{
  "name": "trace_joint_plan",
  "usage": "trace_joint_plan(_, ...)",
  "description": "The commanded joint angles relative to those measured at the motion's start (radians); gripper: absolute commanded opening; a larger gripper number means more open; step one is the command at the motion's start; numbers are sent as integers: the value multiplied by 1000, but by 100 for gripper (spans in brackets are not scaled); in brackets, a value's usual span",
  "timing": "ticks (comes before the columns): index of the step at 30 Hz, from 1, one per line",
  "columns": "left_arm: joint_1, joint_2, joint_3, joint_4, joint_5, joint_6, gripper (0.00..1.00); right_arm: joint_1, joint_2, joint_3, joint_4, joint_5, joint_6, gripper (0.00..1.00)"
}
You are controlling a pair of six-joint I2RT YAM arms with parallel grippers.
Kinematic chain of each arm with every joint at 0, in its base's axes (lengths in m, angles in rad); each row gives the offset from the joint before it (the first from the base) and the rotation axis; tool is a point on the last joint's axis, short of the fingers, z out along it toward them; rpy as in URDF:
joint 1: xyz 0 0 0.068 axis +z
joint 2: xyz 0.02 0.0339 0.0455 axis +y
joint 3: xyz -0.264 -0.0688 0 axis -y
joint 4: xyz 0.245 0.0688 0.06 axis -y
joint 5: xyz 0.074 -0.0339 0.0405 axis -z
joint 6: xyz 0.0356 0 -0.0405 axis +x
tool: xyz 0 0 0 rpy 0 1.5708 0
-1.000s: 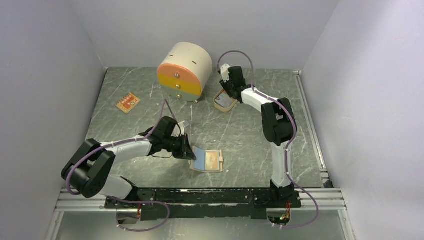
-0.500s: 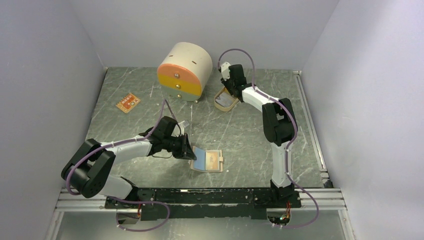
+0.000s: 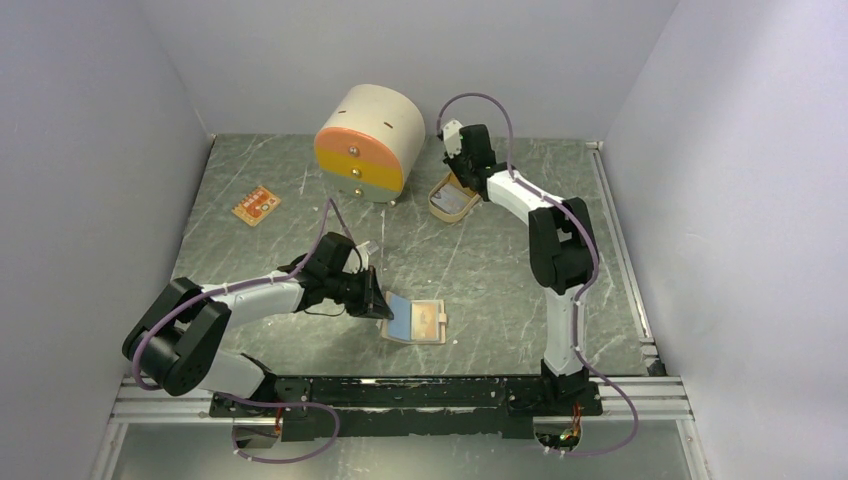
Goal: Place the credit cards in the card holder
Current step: Pick up the credit card from the storage box.
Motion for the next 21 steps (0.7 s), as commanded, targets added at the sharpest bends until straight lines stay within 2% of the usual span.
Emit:
trace_joint_plan(1,6,-7,4,25,23,-3,9,-15,-66,28,-20,-49,13,11)
trace_joint_plan(6,6,-9,2,13,5,-4,9,-14,-85,20,-68,-88,46,0)
trace_joint_plan(9,4,-12,-6,18,-7,-10,10,-14,-115,0,-90,-119,83,0)
trace_joint_plan(11,5,-11,-9,17,-17,-12,17,-15,-142,-20,-95,-143,107,0)
trace_joint_plan(16,5,-5,-14,22,-24,-24,25,-14,-216,-65,-126,-174,183,0)
trace_joint_plan(21,5,11,-5,20,-39,-16,25,-13,-309,-126,-157,-204,294,0)
